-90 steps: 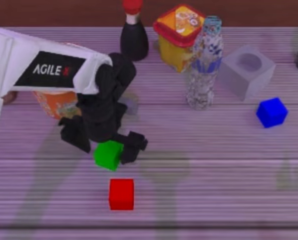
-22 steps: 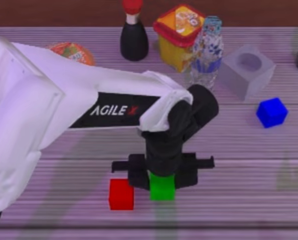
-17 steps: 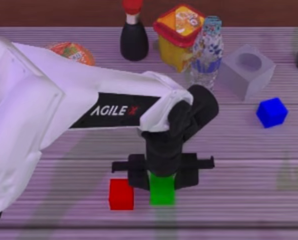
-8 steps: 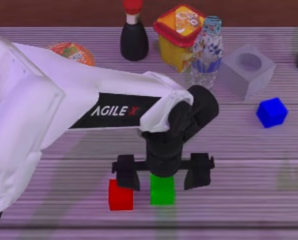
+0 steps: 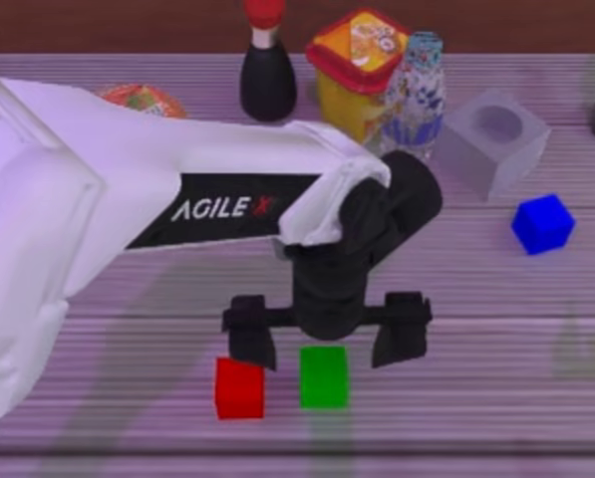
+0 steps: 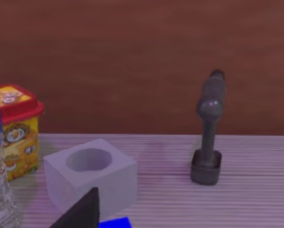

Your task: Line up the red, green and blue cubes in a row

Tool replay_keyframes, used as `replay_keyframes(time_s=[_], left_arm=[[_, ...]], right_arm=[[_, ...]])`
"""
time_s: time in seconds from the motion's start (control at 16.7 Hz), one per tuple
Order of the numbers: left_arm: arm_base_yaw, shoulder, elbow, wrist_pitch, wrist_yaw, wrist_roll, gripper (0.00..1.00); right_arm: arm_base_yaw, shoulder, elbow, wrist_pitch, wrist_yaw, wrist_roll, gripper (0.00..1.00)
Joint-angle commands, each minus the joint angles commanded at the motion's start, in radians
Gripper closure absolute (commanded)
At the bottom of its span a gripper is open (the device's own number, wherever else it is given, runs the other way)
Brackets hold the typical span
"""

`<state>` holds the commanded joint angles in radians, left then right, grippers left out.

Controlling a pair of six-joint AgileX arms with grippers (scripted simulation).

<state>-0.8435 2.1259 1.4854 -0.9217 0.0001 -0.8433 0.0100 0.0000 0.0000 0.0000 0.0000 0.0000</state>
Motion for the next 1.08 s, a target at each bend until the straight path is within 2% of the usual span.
replay_keyframes(time_s=[0.24,0.6,0.84,1.08], left_arm=[[0.011,-0.058,0.082,-0.146,0.0,-0.001,0.0],[0.009,-0.067,0.092,-0.161,-0.001,0.0,0.0],[0.055,-0.162,0.018,-0.097,-0.006,0.024,0.0],[0.17,-0.401,-0.183,0.035,-0.015,0.088,0.0]], right_arm=[[0.0,0.0,0.0,0.0,0.0,0.0,0.0],[0.0,0.0,0.0,0.0,0.0,0.0,0.0],[0.01,0.103,0.103,-0.068,-0.002,-0.009,0.0],[0.027,0.376,0.362,-0.225,-0.002,-0.029,0.0]])
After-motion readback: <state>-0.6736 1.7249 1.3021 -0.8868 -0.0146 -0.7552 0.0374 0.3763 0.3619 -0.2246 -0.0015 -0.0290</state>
